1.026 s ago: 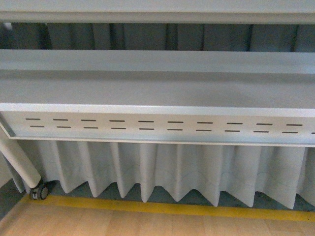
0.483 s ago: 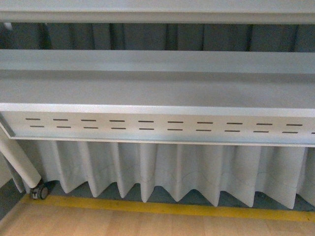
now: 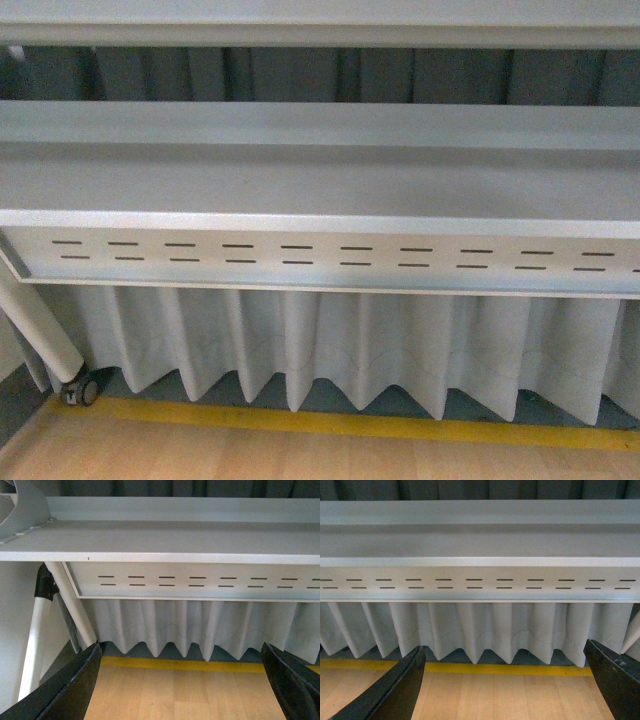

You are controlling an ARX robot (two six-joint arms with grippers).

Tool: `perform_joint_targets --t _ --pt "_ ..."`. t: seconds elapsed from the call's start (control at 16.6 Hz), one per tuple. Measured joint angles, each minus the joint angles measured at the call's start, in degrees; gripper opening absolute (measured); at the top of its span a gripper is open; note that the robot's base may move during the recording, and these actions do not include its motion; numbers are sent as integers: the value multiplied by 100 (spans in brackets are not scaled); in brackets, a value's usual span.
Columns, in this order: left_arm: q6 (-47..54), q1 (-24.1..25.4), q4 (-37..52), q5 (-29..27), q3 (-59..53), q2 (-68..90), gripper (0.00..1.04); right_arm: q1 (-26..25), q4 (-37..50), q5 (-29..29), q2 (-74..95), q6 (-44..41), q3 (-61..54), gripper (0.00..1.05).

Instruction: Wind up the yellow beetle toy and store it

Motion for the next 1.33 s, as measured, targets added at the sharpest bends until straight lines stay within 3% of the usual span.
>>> perform_joint_targets --t 1.33 --pt "0 0 7 -2 0 0 98 0 4 -2 -2 15 0 98"
